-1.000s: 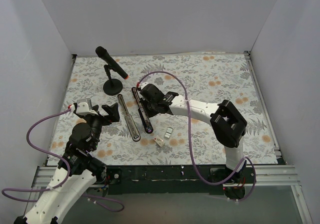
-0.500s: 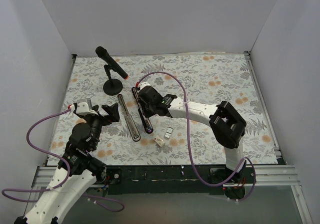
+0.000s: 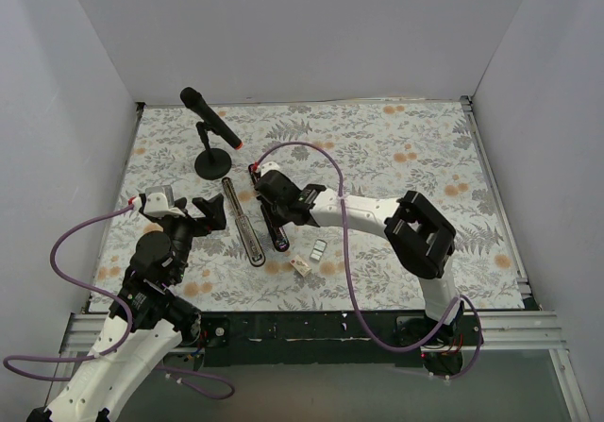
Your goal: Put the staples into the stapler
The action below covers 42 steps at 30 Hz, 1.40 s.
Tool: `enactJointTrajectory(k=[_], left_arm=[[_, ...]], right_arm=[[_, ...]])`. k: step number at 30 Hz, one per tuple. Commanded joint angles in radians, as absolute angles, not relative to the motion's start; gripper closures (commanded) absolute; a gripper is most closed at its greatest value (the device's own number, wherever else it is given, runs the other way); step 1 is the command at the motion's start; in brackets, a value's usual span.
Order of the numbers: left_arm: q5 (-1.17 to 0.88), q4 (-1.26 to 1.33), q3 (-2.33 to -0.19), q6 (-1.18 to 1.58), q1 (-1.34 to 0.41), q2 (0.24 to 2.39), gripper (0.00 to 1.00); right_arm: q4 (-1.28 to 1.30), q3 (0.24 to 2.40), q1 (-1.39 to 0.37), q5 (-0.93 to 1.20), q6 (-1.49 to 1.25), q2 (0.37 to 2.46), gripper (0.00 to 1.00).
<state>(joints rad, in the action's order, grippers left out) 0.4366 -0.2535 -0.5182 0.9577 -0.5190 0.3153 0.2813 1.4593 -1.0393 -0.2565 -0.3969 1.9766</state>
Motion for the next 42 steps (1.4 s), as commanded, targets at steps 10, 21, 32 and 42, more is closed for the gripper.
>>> enactJointTrajectory(k=[10, 21, 32, 42], left_arm=[[0.433, -0.241, -0.509, 0.951, -0.511, 0.307, 0.02], [0.431, -0.241, -0.511, 0.953, -0.509, 0.319, 0.02], [0.439, -0.236, -0.511, 0.951, -0.503, 0.324, 0.02], [0.430, -0.236, -0.511, 0.951, -0.499, 0.339, 0.02]], right_arm=[[0.252, 1.479, -1.061, -0.359, -0.416, 2.008, 0.81], [0.250, 1.485, -1.080, -0.402, -0.414, 1.997, 0.81], [0.213, 1.474, -1.083, -0.399, -0.420, 1.982, 0.81], [0.203, 1.453, -1.083, -0.388, -0.414, 1.979, 0.81]])
